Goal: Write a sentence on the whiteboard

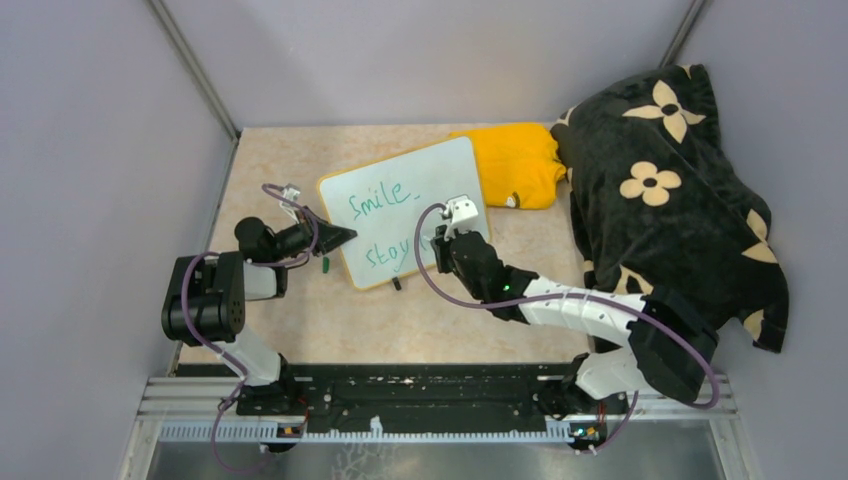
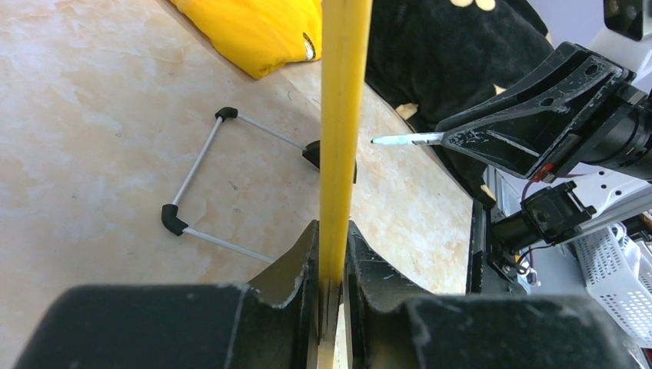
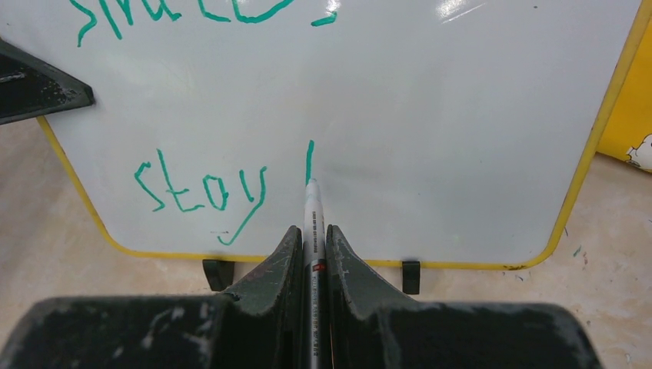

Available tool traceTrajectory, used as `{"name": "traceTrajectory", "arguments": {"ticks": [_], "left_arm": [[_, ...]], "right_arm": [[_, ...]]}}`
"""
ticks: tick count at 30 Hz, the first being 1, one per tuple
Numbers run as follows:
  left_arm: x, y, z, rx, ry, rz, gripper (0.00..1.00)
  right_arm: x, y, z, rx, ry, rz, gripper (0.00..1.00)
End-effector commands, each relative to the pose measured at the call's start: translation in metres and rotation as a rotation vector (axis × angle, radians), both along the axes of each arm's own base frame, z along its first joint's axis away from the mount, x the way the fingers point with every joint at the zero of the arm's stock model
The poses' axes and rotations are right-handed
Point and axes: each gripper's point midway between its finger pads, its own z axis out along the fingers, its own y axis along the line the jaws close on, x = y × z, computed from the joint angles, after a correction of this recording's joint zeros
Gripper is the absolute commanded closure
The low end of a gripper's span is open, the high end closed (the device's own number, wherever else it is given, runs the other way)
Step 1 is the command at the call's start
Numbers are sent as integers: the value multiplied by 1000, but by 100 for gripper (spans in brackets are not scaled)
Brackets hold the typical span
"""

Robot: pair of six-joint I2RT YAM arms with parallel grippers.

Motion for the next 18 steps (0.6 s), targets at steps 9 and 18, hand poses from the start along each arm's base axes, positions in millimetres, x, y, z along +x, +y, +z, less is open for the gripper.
{"name": "traceTrajectory", "arguments": {"ticks": [9,18], "left_arm": [[0,-4,6,15,-49,-28,80],[0,-4,6,15,-48,-28,80]], "right_arm": [[21,7,18,58,-21,-40,100],[21,15,12,54,-7,-16,100]]}}
